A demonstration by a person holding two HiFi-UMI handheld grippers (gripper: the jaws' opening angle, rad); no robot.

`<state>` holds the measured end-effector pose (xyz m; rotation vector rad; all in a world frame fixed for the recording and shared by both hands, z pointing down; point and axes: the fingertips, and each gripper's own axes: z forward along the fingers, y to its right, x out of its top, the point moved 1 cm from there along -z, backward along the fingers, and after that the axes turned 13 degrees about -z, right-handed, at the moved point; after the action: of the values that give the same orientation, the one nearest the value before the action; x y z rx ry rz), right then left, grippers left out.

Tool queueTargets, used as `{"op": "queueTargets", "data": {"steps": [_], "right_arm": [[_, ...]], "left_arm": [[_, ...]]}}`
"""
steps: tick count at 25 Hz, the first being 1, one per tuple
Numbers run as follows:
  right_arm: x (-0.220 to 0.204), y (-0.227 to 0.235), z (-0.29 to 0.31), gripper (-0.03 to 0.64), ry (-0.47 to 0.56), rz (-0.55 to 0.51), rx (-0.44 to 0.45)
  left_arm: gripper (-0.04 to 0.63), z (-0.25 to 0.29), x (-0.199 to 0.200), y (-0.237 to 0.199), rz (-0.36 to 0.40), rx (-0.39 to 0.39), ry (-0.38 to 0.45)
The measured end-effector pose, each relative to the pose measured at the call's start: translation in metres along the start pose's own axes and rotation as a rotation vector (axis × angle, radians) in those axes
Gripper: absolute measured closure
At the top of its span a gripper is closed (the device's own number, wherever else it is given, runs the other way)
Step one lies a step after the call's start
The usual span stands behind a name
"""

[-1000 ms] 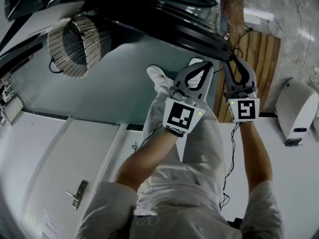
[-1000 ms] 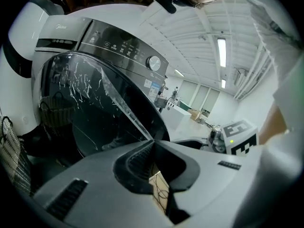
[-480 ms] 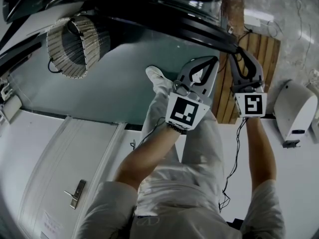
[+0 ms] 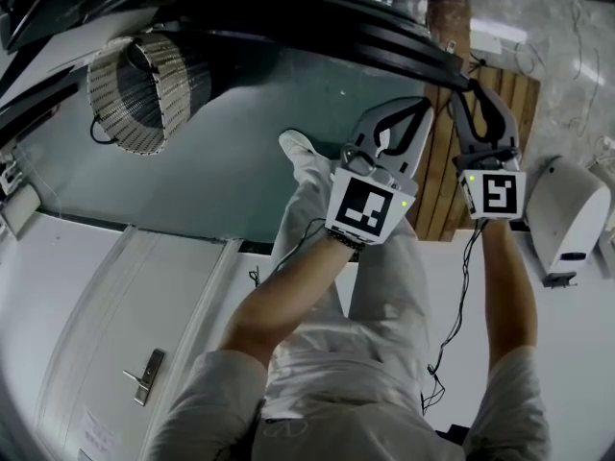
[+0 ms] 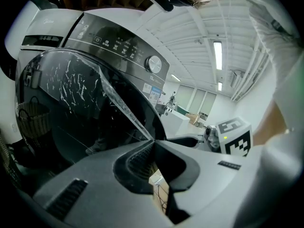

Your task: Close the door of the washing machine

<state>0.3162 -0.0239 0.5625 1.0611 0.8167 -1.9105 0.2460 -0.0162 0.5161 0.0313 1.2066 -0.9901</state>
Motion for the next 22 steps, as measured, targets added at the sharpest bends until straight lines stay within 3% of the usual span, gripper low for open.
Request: {"op": "queueTargets", "data": {"steps": [22], "right_arm": [[0.010, 0.051, 0.039, 0.503, 0.013, -0.109, -0.027]], "left_arm": [[0.592, 0.045, 0.040, -0.010, 0.010, -0.052, 0.078]]}}
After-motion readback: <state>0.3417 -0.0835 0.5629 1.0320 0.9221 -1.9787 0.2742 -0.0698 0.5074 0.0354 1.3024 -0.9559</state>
